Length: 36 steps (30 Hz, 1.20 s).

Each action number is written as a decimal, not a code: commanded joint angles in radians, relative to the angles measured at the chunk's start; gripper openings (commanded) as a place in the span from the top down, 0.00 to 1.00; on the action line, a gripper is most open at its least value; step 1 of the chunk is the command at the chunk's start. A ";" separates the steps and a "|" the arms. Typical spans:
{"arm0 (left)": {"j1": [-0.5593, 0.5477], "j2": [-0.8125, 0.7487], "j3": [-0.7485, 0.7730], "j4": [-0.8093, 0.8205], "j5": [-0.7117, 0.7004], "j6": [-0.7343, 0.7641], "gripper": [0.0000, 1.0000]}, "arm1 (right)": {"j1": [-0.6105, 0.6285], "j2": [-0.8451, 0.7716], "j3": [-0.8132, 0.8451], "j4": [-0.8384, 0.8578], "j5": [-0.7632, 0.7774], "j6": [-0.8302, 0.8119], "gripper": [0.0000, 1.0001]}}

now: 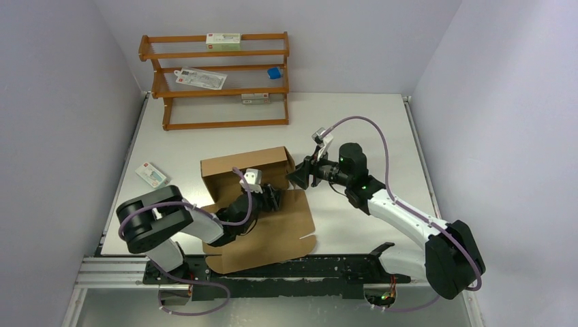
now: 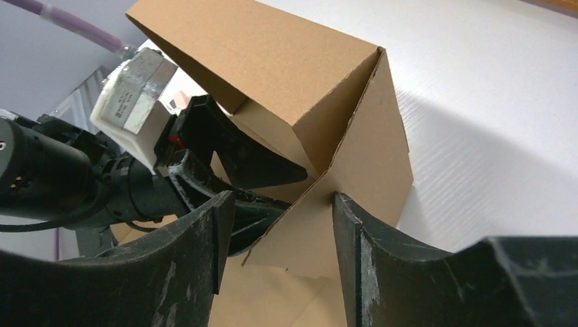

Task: Fold the paper box

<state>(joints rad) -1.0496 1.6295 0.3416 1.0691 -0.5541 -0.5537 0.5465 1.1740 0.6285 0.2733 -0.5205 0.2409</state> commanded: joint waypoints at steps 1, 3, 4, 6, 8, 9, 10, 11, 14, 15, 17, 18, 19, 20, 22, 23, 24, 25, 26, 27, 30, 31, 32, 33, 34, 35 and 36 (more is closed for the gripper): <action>0.001 -0.044 -0.026 -0.167 -0.050 -0.060 0.40 | 0.008 0.011 -0.023 0.081 -0.068 0.032 0.41; 0.002 -0.035 -0.029 -0.179 -0.055 -0.061 0.40 | 0.009 0.019 -0.031 0.110 -0.090 0.048 0.41; 0.002 -0.028 -0.027 -0.181 -0.055 -0.057 0.41 | 0.007 0.022 -0.035 0.134 -0.102 0.059 0.41; 0.001 0.000 -0.018 -0.178 -0.051 -0.047 0.41 | 0.008 0.028 -0.043 0.168 -0.124 0.078 0.41; 0.002 0.028 -0.011 -0.176 -0.042 -0.045 0.42 | 0.007 0.034 -0.052 0.200 -0.143 0.096 0.40; 0.002 0.030 -0.013 -0.168 -0.032 -0.042 0.42 | 0.007 0.038 -0.055 0.213 -0.148 0.104 0.40; 0.002 0.027 -0.018 -0.150 -0.025 -0.038 0.42 | 0.008 0.041 -0.057 0.223 -0.154 0.112 0.40; 0.002 0.022 -0.026 -0.131 -0.016 -0.032 0.42 | 0.009 0.046 -0.062 0.235 -0.159 0.120 0.40; 0.001 -0.024 -0.050 -0.112 0.005 -0.013 0.39 | 0.009 0.052 -0.069 0.254 -0.164 0.139 0.39; 0.001 -0.045 -0.056 -0.115 0.013 -0.009 0.38 | 0.009 0.052 -0.071 0.256 -0.162 0.141 0.39; -0.003 -0.095 -0.068 -0.119 0.037 0.006 0.35 | 0.010 0.053 -0.071 0.255 -0.150 0.145 0.38; -0.009 -0.123 -0.073 -0.120 0.053 0.017 0.33 | 0.009 0.053 -0.070 0.252 -0.145 0.144 0.38; -0.018 -0.150 -0.079 -0.127 0.060 0.031 0.30 | 0.010 0.054 -0.068 0.249 -0.142 0.142 0.38; -0.029 -0.179 -0.085 -0.137 0.062 0.035 0.28 | 0.010 0.055 -0.067 0.247 -0.139 0.143 0.38; -0.044 -0.238 -0.101 -0.150 0.072 0.042 0.25 | 0.011 0.055 -0.062 0.244 -0.134 0.143 0.38; -0.052 -0.268 -0.111 -0.149 0.073 0.045 0.23 | 0.011 0.057 -0.060 0.245 -0.132 0.145 0.38; -0.055 -0.290 -0.118 -0.142 0.077 0.050 0.22 | 0.013 0.057 -0.061 0.248 -0.129 0.148 0.38; -0.058 -0.309 -0.124 -0.134 0.085 0.057 0.21 | 0.012 0.059 -0.061 0.253 -0.128 0.153 0.38; -0.061 -0.324 -0.124 -0.127 0.094 0.065 0.20 | 0.013 0.062 -0.061 0.259 -0.127 0.159 0.38; -0.063 -0.334 -0.121 -0.122 0.103 0.073 0.19 | 0.016 0.064 -0.061 0.265 -0.127 0.163 0.38; -0.065 -0.325 -0.096 -0.098 0.135 0.103 0.16 | 0.022 0.075 -0.055 0.268 -0.122 0.168 0.38; -0.064 -0.309 -0.086 -0.082 0.146 0.114 0.15 | 0.023 0.078 -0.055 0.270 -0.120 0.170 0.38; -0.064 -0.292 -0.075 -0.066 0.154 0.123 0.14 | 0.026 0.082 -0.055 0.273 -0.117 0.173 0.38; -0.064 -0.275 -0.068 -0.047 0.157 0.129 0.14 | 0.027 0.083 -0.056 0.276 -0.115 0.176 0.38; -0.065 -0.256 -0.060 -0.026 0.150 0.133 0.13 | 0.028 0.084 -0.055 0.278 -0.115 0.176 0.38; -0.064 -0.234 -0.053 -0.006 0.138 0.139 0.13 | 0.029 0.085 -0.053 0.278 -0.112 0.176 0.38; -0.065 -0.217 -0.044 0.006 0.126 0.144 0.13 | 0.032 0.087 -0.054 0.277 -0.110 0.176 0.38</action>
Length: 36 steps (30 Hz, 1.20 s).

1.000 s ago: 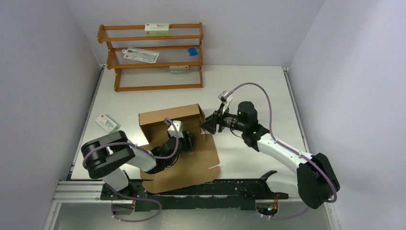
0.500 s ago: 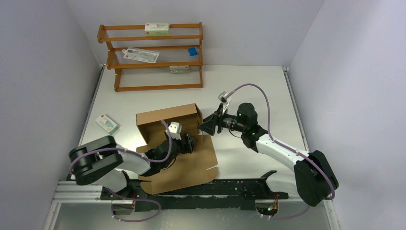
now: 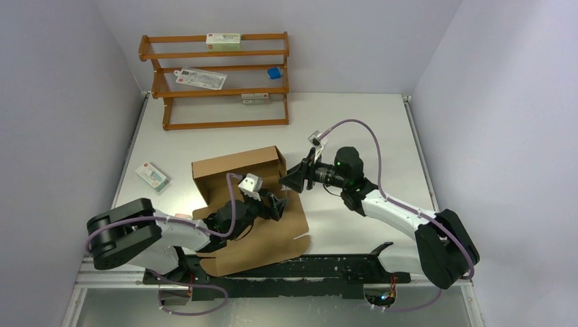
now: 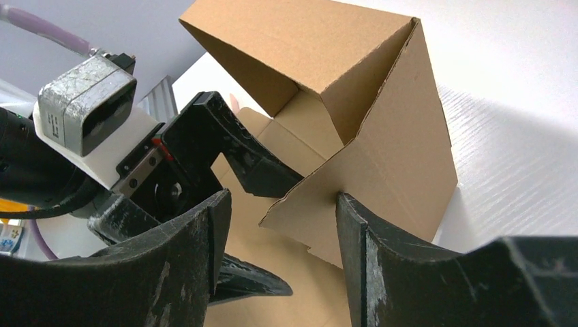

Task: Fold the paper box

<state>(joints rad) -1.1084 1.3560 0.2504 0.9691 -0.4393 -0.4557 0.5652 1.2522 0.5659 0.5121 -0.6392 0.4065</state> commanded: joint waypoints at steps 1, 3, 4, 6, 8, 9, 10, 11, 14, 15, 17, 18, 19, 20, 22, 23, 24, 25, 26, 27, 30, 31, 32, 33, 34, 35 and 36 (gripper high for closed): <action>-0.006 0.073 0.058 0.114 -0.002 0.050 0.13 | 0.016 0.009 0.009 0.039 0.010 0.011 0.38; -0.006 0.103 0.086 0.126 -0.013 0.068 0.12 | 0.020 0.009 0.009 0.039 0.012 0.009 0.38; -0.006 0.116 0.099 0.130 -0.021 0.072 0.13 | 0.022 0.009 0.009 0.039 0.014 0.010 0.38; -0.006 0.146 0.125 0.120 -0.069 0.065 0.14 | 0.026 0.006 0.008 0.038 0.017 0.009 0.38; -0.006 0.172 0.148 0.096 -0.110 0.065 0.17 | 0.026 0.002 0.006 0.033 0.021 0.006 0.38; -0.006 0.182 0.154 0.089 -0.129 0.065 0.20 | 0.025 -0.002 0.006 0.031 0.022 0.004 0.38; -0.005 0.187 0.158 0.082 -0.140 0.061 0.22 | 0.026 -0.006 0.005 0.028 0.023 -0.001 0.38; -0.004 0.190 0.156 0.079 -0.151 0.058 0.24 | 0.025 -0.014 0.005 0.023 0.027 -0.006 0.38; 0.001 0.190 0.137 0.081 -0.176 0.055 0.34 | 0.027 -0.038 0.009 -0.008 0.051 -0.045 0.38; 0.007 0.187 0.130 0.081 -0.181 0.050 0.38 | 0.027 -0.045 0.011 -0.018 0.061 -0.062 0.38; 0.020 0.177 0.116 0.076 -0.180 0.042 0.45 | 0.025 -0.059 0.015 -0.035 0.073 -0.093 0.38; 0.029 0.172 0.111 0.072 -0.177 0.041 0.50 | 0.026 -0.066 0.017 -0.040 0.077 -0.107 0.38; 0.035 0.171 0.108 0.067 -0.175 0.039 0.52 | 0.026 -0.072 0.020 -0.047 0.083 -0.122 0.38; 0.042 0.169 0.108 0.061 -0.172 0.037 0.54 | 0.026 -0.077 0.023 -0.053 0.089 -0.136 0.38; 0.054 0.169 0.108 0.054 -0.163 0.037 0.55 | 0.025 -0.084 0.027 -0.065 0.107 -0.163 0.38; 0.059 0.169 0.109 0.052 -0.160 0.036 0.55 | 0.025 -0.087 0.028 -0.068 0.116 -0.178 0.38; 0.064 0.169 0.107 0.051 -0.154 0.033 0.56 | 0.025 -0.089 0.025 -0.069 0.127 -0.196 0.37; 0.068 0.168 0.103 0.053 -0.143 0.031 0.59 | 0.025 -0.091 0.021 -0.065 0.147 -0.228 0.37; 0.070 0.170 0.100 0.057 -0.134 0.031 0.60 | 0.025 -0.091 0.016 -0.057 0.167 -0.253 0.37; 0.072 0.171 0.097 0.060 -0.130 0.030 0.60 | 0.025 -0.092 0.010 -0.046 0.187 -0.280 0.37; 0.084 0.168 0.093 0.048 -0.117 0.020 0.61 | 0.020 -0.085 -0.027 0.028 0.258 -0.354 0.33; 0.088 0.166 0.092 0.045 -0.113 0.018 0.61 | 0.020 -0.077 -0.037 0.051 0.267 -0.382 0.33; 0.092 0.166 0.090 0.046 -0.108 0.015 0.61 | 0.019 -0.065 -0.041 0.068 0.258 -0.426 0.32; 0.094 0.164 0.090 0.046 -0.104 0.015 0.61 | 0.020 -0.047 -0.040 0.080 0.243 -0.462 0.31; 0.096 0.164 0.089 0.046 -0.102 0.013 0.61 | 0.019 -0.026 -0.036 0.093 0.225 -0.484 0.30; 0.098 0.164 0.089 0.046 -0.102 0.014 0.61 | 0.018 0.000 -0.030 0.104 0.201 -0.504 0.29; 0.101 0.165 0.090 0.046 -0.099 0.013 0.61 | 0.018 0.025 -0.018 0.111 0.178 -0.522 0.28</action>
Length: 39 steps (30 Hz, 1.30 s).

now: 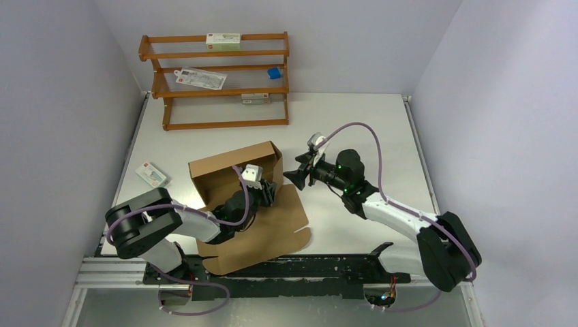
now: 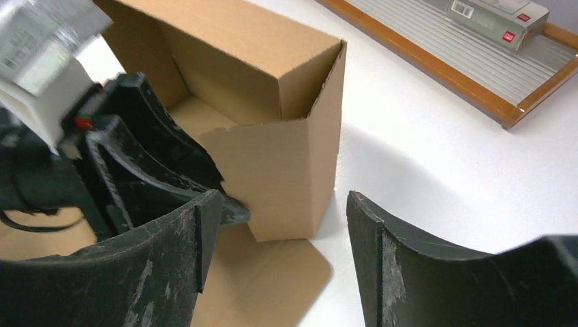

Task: Fold the paper box

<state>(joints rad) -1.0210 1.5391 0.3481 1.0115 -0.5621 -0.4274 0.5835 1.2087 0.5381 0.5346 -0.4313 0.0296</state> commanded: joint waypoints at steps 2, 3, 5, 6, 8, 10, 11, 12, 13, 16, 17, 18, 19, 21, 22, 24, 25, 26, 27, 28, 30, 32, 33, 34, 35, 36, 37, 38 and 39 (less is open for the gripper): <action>0.020 -0.017 -0.009 0.003 0.031 -0.019 0.61 | 0.000 0.123 0.033 0.092 -0.061 -0.170 0.28; 0.021 -0.017 -0.008 0.003 0.037 -0.020 0.61 | 0.000 0.150 0.044 0.092 -0.068 -0.181 0.28; 0.024 -0.017 -0.007 0.002 0.042 -0.022 0.61 | -0.001 0.193 0.063 0.106 -0.061 -0.183 0.28; 0.025 -0.019 -0.007 0.001 0.044 -0.022 0.61 | -0.001 0.212 0.069 0.117 -0.060 -0.185 0.28; 0.028 -0.018 -0.009 0.002 0.048 -0.025 0.61 | 0.000 0.244 0.077 0.147 -0.067 -0.192 0.28; 0.031 -0.017 -0.008 0.001 0.055 -0.027 0.62 | -0.001 0.272 0.077 0.185 -0.083 -0.202 0.28; 0.031 -0.015 -0.007 0.002 0.057 -0.028 0.62 | 0.000 0.289 0.077 0.202 -0.089 -0.204 0.28; 0.032 -0.013 -0.006 0.001 0.062 -0.028 0.62 | 0.000 0.303 0.079 0.215 -0.099 -0.208 0.28; 0.032 -0.012 -0.005 0.000 0.065 -0.029 0.61 | -0.001 0.318 0.084 0.218 -0.112 -0.215 0.28; 0.033 -0.019 -0.009 -0.003 0.078 -0.029 0.60 | 0.000 0.363 0.105 0.212 -0.137 -0.232 0.30; 0.032 -0.030 -0.010 -0.010 0.088 -0.029 0.59 | 0.000 0.377 0.106 0.217 -0.143 -0.238 0.31; 0.032 -0.049 -0.011 -0.025 0.098 -0.033 0.57 | 0.000 0.387 0.108 0.223 -0.151 -0.242 0.31; 0.032 -0.073 -0.014 -0.051 0.114 -0.038 0.55 | -0.001 0.396 0.109 0.230 -0.156 -0.240 0.32; 0.032 -0.137 -0.017 -0.107 0.156 -0.048 0.50 | 0.000 0.411 0.116 0.235 -0.170 -0.240 0.33; 0.032 -0.175 -0.020 -0.143 0.180 -0.054 0.48 | 0.001 0.417 0.120 0.231 -0.178 -0.243 0.33; 0.033 -0.263 -0.021 -0.217 0.215 -0.070 0.41 | -0.001 0.425 0.127 0.232 -0.187 -0.244 0.34; 0.033 -0.308 -0.019 -0.256 0.229 -0.073 0.37 | 0.000 0.431 0.129 0.234 -0.194 -0.246 0.34; 0.032 -0.357 -0.012 -0.305 0.244 -0.072 0.35 | 0.000 0.436 0.131 0.238 -0.199 -0.246 0.34; 0.033 -0.397 0.006 -0.360 0.256 -0.064 0.34 | 0.000 0.438 0.132 0.242 -0.202 -0.246 0.34; 0.033 -0.437 0.031 -0.429 0.265 -0.055 0.32 | -0.001 0.440 0.134 0.244 -0.207 -0.248 0.34; 0.034 -0.497 0.100 -0.557 0.280 -0.025 0.30 | 0.000 0.448 0.139 0.247 -0.216 -0.254 0.34; 0.036 -0.534 0.170 -0.667 0.258 0.004 0.27 | 0.000 0.455 0.145 0.247 -0.216 -0.258 0.34; 0.041 -0.544 0.205 -0.719 0.244 0.018 0.27 | -0.001 0.458 0.149 0.246 -0.215 -0.259 0.34; 0.045 -0.553 0.252 -0.771 0.232 0.038 0.26 | -0.001 0.462 0.151 0.249 -0.216 -0.258 0.34; 0.052 -0.553 0.287 -0.800 0.221 0.054 0.26 | -0.001 0.463 0.153 0.252 -0.218 -0.257 0.34; 0.062 -0.551 0.317 -0.829 0.214 0.068 0.26 | 0.000 0.464 0.155 0.255 -0.222 -0.257 0.34; 0.073 -0.546 0.349 -0.851 0.207 0.085 0.26 | 0.000 0.465 0.155 0.257 -0.224 -0.255 0.34; 0.088 -0.540 0.378 -0.873 0.195 0.100 0.25 | 0.000 0.465 0.156 0.259 -0.225 -0.255 0.34; 0.105 -0.531 0.404 -0.895 0.183 0.107 0.25 | 0.001 0.465 0.159 0.255 -0.226 -0.258 0.34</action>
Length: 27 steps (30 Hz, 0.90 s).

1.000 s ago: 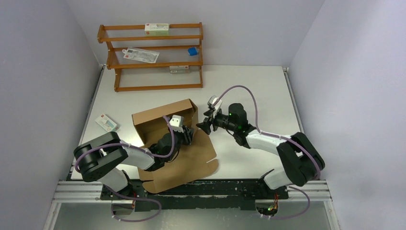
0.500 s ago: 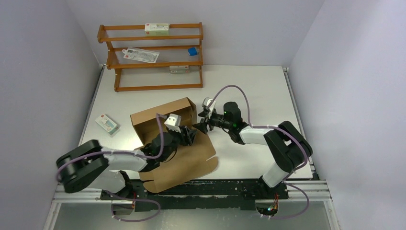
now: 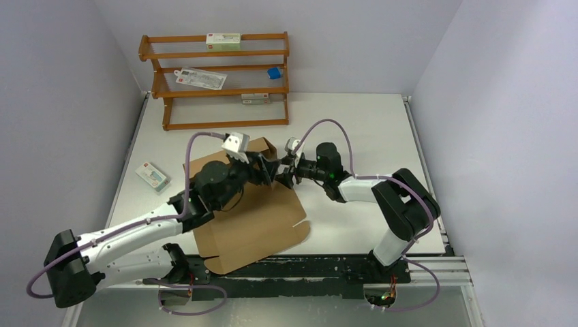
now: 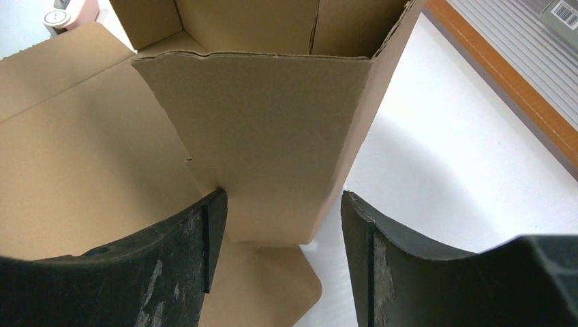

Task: Fold the paper box

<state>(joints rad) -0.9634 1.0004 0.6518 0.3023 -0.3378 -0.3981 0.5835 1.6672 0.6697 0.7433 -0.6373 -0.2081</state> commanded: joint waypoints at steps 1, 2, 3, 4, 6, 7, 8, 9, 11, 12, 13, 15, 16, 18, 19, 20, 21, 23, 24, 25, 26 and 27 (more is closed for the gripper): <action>0.074 0.020 0.129 -0.208 -0.052 0.077 0.25 | 0.000 0.008 0.028 0.043 -0.023 -0.025 0.34; 0.102 0.034 0.152 -0.227 -0.054 0.076 0.25 | 0.000 0.010 0.031 0.040 -0.025 -0.029 0.34; 0.131 0.051 0.176 -0.240 -0.048 0.075 0.24 | -0.001 0.013 0.033 0.035 -0.027 -0.032 0.35; 0.162 0.069 0.197 -0.249 -0.040 0.073 0.24 | -0.001 0.015 0.035 0.031 -0.030 -0.035 0.35; 0.229 0.110 0.232 -0.264 -0.020 0.067 0.24 | 0.000 0.019 0.040 0.026 -0.037 -0.040 0.35; 0.261 0.132 0.247 -0.271 -0.002 0.064 0.23 | -0.001 0.020 0.041 0.026 -0.038 -0.041 0.35; 0.289 0.154 0.263 -0.276 0.016 0.062 0.23 | 0.000 0.021 0.043 0.023 -0.036 -0.042 0.35; 0.317 0.175 0.276 -0.280 0.034 0.064 0.23 | -0.001 0.022 0.048 0.016 -0.032 -0.043 0.35; 0.372 0.215 0.301 -0.287 0.091 0.069 0.22 | 0.000 0.024 0.059 -0.003 -0.031 -0.053 0.35; 0.399 0.232 0.309 -0.287 0.125 0.070 0.22 | 0.001 0.025 0.062 -0.004 -0.032 -0.054 0.35; 0.421 0.248 0.317 -0.287 0.152 0.066 0.22 | 0.001 0.027 0.061 0.000 -0.034 -0.054 0.35; 0.466 0.281 0.329 -0.283 0.216 0.064 0.21 | 0.002 0.031 0.064 0.008 -0.040 -0.052 0.35; 0.483 0.301 0.345 -0.292 0.248 0.061 0.21 | 0.001 0.036 0.068 0.009 -0.043 -0.051 0.35; 0.499 0.352 0.374 -0.321 0.308 0.062 0.22 | 0.003 0.046 0.077 0.015 -0.049 -0.044 0.36; 0.500 0.368 0.383 -0.332 0.325 0.063 0.23 | 0.006 0.051 0.082 0.016 -0.048 -0.042 0.36; 0.500 0.381 0.385 -0.333 0.353 0.060 0.23 | 0.008 0.057 0.088 0.014 -0.045 -0.041 0.36; 0.500 0.390 0.382 -0.328 0.380 0.056 0.23 | 0.010 0.060 0.093 0.012 -0.041 -0.041 0.36; 0.500 0.400 0.369 -0.315 0.420 0.044 0.24 | 0.017 0.068 0.098 0.018 -0.035 -0.036 0.36; 0.500 0.403 0.357 -0.311 0.441 0.036 0.24 | 0.019 0.072 0.099 0.028 -0.033 -0.033 0.36; 0.500 0.404 0.348 -0.310 0.458 0.028 0.25 | 0.021 0.077 0.101 0.035 -0.032 -0.028 0.37; 0.500 0.405 0.339 -0.288 0.473 0.021 0.25 | 0.025 0.083 0.103 0.042 -0.030 -0.026 0.37; 0.500 0.405 0.332 -0.277 0.491 0.015 0.26 | 0.030 0.086 0.107 0.045 -0.027 -0.025 0.38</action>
<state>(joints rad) -0.4637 1.4094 0.9989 -0.0017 0.0193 -0.3553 0.5945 1.7336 0.7483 0.7364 -0.6662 -0.2394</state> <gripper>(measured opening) 0.751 0.633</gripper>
